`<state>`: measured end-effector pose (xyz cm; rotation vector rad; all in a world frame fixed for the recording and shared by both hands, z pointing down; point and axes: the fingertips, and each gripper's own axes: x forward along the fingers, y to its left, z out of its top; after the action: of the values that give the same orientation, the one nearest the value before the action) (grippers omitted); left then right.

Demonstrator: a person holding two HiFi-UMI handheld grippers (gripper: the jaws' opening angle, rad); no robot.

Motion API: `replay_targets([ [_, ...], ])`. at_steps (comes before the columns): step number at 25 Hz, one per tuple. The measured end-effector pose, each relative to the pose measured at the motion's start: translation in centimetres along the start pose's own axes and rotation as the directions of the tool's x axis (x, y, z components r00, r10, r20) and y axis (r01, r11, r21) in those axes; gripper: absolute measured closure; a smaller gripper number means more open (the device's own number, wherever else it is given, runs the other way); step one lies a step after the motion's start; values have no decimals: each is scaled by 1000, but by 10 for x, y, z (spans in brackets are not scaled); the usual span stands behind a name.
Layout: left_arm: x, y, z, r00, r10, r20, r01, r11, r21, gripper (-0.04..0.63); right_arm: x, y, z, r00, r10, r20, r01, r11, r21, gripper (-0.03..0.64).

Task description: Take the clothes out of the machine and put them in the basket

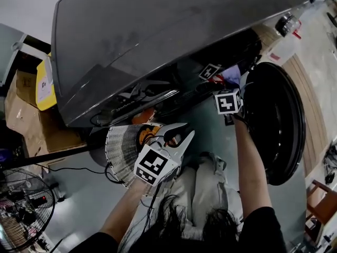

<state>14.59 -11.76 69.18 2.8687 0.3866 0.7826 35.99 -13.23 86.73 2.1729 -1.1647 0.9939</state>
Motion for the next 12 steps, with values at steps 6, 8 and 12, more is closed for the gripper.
replay_targets([
  [6, -19, -5, -1, 1000, 13, -22, -14, 1000, -8, 543, -29, 10, 7, 996, 58, 64, -61, 997, 49, 557],
  [8, -27, -12, 6, 1000, 13, -28, -13, 1000, -9, 543, -49, 13, 10, 994, 75, 79, -81, 994, 77, 557],
  [12, -42, -30, 30, 999, -2, -50, 3, 1000, 22, 543, -93, 17, 17, 991, 95, 92, -104, 990, 97, 557],
])
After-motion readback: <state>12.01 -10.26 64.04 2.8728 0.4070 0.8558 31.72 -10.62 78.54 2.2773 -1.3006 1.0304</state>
